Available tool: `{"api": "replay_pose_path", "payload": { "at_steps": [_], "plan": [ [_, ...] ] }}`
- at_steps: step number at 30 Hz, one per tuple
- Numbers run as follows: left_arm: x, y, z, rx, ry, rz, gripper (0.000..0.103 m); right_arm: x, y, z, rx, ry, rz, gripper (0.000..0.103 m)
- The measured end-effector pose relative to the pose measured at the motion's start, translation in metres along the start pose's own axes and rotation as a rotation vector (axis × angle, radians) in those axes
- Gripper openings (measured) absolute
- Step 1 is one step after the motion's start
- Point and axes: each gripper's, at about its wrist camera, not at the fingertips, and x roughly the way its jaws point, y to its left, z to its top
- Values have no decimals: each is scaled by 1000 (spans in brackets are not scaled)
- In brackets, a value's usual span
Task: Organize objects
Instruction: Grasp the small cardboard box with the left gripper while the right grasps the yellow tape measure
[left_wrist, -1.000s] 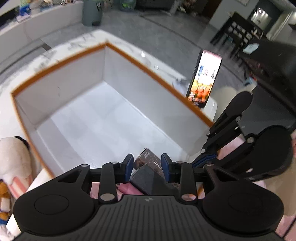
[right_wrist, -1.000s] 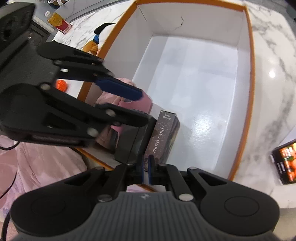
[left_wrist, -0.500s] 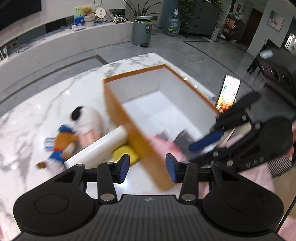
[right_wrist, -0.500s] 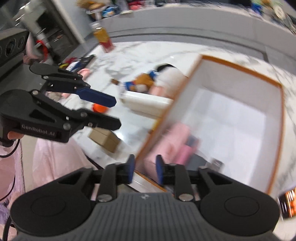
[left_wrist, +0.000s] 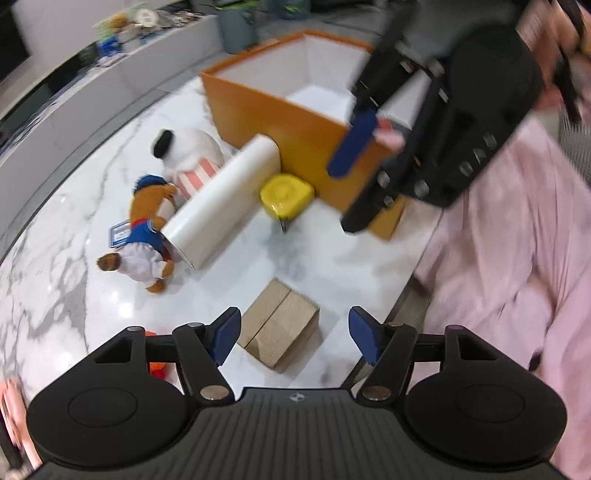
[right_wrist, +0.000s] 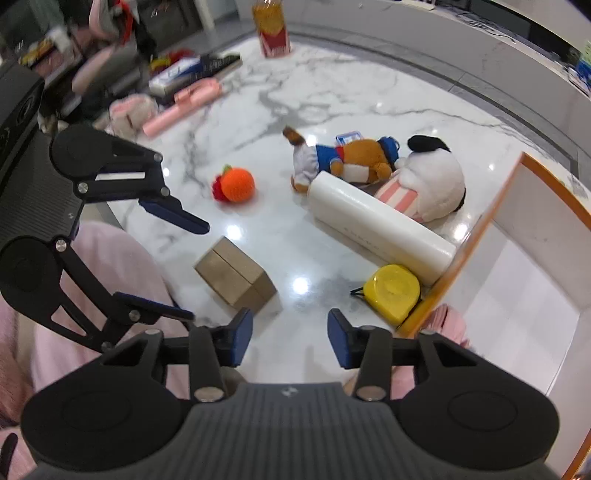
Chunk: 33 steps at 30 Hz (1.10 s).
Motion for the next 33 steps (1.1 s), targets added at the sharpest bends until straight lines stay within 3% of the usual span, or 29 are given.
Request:
{"api": "replay_pose_path", "payload": {
  "at_steps": [5, 9, 13, 15, 17, 22, 27, 33],
  "plan": [
    [18, -3, -6, 106, 33, -17, 76, 18, 1, 12, -106, 94, -79, 65],
    [30, 1, -4, 129, 28, -39, 75, 40, -1, 23, -261, 179, -163, 68],
    [37, 13, -3, 75, 37, -61, 67, 71, -8, 33, -356, 324, -209, 69],
    [37, 16, -4, 69, 38, -73, 67, 83, -12, 37, -375, 369, -225, 75],
    [36, 17, -6, 62, 45, -74, 66, 94, -14, 40, -419, 401, -266, 74],
    [32, 28, -8, -38, 84, -53, 63, 120, -16, 43, -467, 541, -235, 72],
    [29, 40, -13, -135, 87, -20, 62, 141, -27, 44, -419, 620, -263, 72],
    [28, 59, -15, -250, 75, -5, 62, 145, -49, 55, -271, 619, -189, 70]
  ]
}}
